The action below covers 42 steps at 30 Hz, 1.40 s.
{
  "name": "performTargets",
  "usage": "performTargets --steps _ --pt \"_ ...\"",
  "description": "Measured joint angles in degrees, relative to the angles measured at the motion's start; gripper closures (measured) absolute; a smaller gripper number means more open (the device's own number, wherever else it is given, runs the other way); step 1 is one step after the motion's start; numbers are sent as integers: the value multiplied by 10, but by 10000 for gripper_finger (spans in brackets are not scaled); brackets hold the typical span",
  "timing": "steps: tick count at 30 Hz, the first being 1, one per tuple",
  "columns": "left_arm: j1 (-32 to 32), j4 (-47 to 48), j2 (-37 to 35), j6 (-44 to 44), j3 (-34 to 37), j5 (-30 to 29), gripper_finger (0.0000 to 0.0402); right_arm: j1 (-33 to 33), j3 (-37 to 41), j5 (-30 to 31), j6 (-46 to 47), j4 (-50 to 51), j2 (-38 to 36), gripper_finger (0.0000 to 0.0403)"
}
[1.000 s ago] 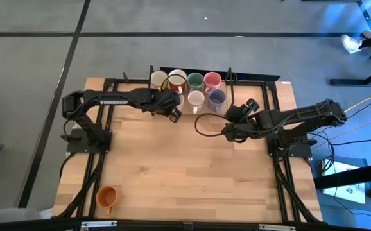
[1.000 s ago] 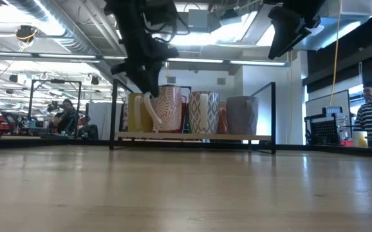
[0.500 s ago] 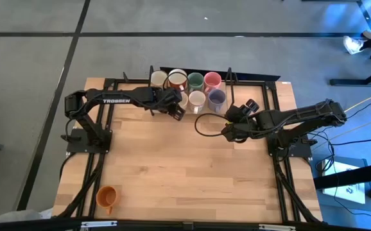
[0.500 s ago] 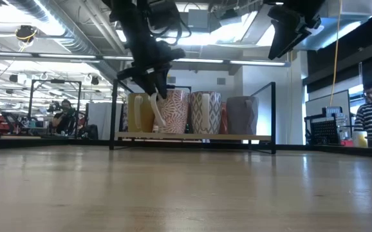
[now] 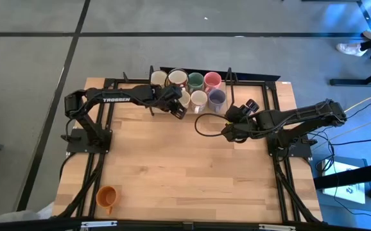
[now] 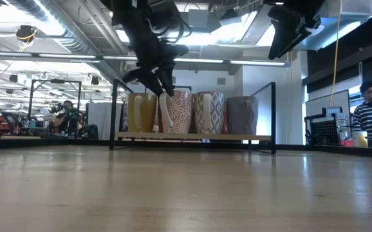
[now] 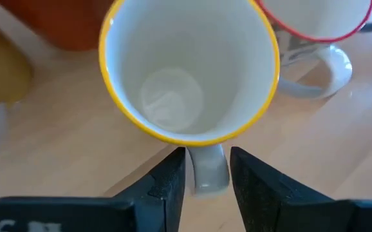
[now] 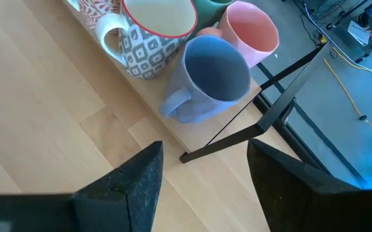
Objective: Place coffee mugs
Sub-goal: Put the red patterned mug on the shelf, then put the orange mug on the shelf
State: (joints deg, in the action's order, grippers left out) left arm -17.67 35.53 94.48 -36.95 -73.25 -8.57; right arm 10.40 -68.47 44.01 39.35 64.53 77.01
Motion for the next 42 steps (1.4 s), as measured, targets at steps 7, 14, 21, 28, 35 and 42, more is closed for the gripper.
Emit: performTargets --steps 7,14,21,28,35,42 --pt "7 -11 0 2 0 23 284 0 0 0 7 0 0 189" --pt "6 -17 -7 37 0 29 284 0 0 0 8 0 0 189" --pt "-11 -17 -11 49 0 28 284 0 0 -1 8 0 0 189" --pt "-4 -15 -36 92 0 63 284 1 0 -2 8 0 0 189" --pt "24 -1 -96 172 0 74 284 1 0 -9 7 1 0 189" --pt "116 111 -168 224 0 116 284 1 0 -39 6 -5 0 189"
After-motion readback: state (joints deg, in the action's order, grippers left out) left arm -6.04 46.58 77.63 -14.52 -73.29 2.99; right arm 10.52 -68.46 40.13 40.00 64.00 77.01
